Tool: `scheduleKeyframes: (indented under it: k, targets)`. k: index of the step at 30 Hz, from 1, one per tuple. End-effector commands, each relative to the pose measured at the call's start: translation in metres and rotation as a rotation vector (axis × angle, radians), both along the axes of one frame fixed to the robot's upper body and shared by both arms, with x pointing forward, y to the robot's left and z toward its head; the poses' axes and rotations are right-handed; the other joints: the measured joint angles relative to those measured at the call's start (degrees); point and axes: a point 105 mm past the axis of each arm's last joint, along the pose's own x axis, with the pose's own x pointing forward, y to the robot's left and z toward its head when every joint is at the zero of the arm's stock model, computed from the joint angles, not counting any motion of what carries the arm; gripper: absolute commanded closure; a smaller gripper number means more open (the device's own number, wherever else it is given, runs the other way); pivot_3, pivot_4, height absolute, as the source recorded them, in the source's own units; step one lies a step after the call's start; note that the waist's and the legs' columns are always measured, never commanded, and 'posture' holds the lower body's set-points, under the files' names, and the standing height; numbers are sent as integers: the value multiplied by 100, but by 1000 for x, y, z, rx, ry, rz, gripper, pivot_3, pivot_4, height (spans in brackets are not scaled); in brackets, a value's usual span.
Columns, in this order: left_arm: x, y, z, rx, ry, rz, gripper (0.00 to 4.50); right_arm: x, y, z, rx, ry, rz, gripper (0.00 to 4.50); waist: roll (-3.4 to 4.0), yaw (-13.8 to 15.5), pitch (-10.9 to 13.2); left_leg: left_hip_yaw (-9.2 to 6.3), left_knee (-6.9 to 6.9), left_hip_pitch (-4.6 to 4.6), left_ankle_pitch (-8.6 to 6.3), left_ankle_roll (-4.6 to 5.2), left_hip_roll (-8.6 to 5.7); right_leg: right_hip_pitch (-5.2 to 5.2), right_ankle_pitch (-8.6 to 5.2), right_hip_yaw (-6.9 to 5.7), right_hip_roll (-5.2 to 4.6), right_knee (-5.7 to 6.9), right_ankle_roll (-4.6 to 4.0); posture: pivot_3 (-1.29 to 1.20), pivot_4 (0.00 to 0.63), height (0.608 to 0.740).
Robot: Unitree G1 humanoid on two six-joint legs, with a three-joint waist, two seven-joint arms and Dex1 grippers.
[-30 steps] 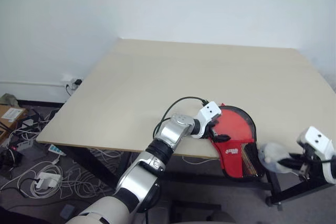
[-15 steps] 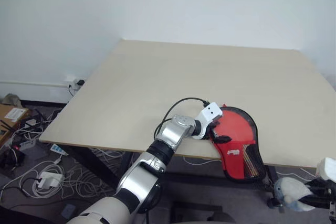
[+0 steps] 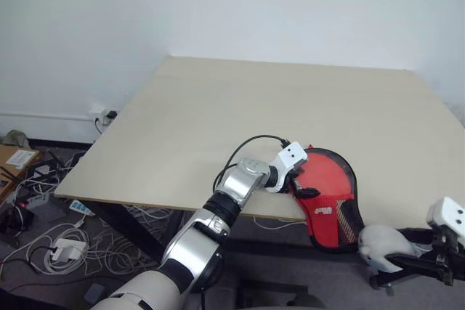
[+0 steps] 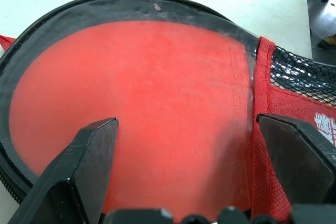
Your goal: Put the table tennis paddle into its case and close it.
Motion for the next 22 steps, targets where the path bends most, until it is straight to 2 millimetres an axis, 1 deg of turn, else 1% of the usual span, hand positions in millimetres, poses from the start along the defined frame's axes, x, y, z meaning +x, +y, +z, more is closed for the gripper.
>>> scheduleKeyframes:
  k: [1,6,8,10,12,13,15,17,20,22]
  targets:
    - [1,20,-20,64,61,41,0,6,9,21,38,-61,31,1555,-1,2,-1,0,0,0,0,0,0,0,0,0,0,0,0,0,0,715]
    - [13,36,-10,31,56,93,0,25,24,30,84,-138,35,1555,3,-31,-3,2,0,2,-2,4,3,-2,0,6,0,3,0,0,0,715]
    - [20,53,0,-3,58,125,0,39,34,31,100,-180,33,1555,4,-57,-4,2,-1,1,-2,4,4,-3,0,4,0,4,-1,0,0,715]
    - [29,79,11,-25,49,174,0,55,41,31,104,-223,25,1555,11,-130,-7,3,-4,0,10,-17,5,-9,0,7,1,8,-2,0,0,715]
    - [32,104,21,-38,29,207,0,66,47,30,116,-244,28,1555,25,-169,-12,5,-7,-3,13,-21,6,-16,0,10,2,9,-2,0,0,715]
    - [32,111,24,-40,25,214,0,68,49,29,119,-247,31,1555,16,-167,-6,5,-11,-5,13,-23,6,-19,-1,9,2,10,-2,0,0,715]
    - [27,137,29,-24,8,237,0,81,53,20,96,-272,14,1555,5,-128,0,3,-8,-12,13,-22,3,-20,0,5,1,9,-2,0,0,715]
    - [14,160,36,-11,3,243,0,92,56,11,92,-294,-24,1555,2,-132,0,1,-2,-13,11,-18,-4,-24,0,5,-4,6,-1,0,0,715]
    - [-5,185,43,7,14,256,0,105,55,4,97,-319,-81,1555,4,-117,2,0,0,-14,7,-19,-9,-29,0,7,-9,9,-1,0,0,715]
    - [-19,204,42,34,28,287,0,115,53,-2,104,-330,-135,1555,4,-121,1,-1,0,-13,7,-20,-10,-29,0,8,-10,11,-1,0,0,715]
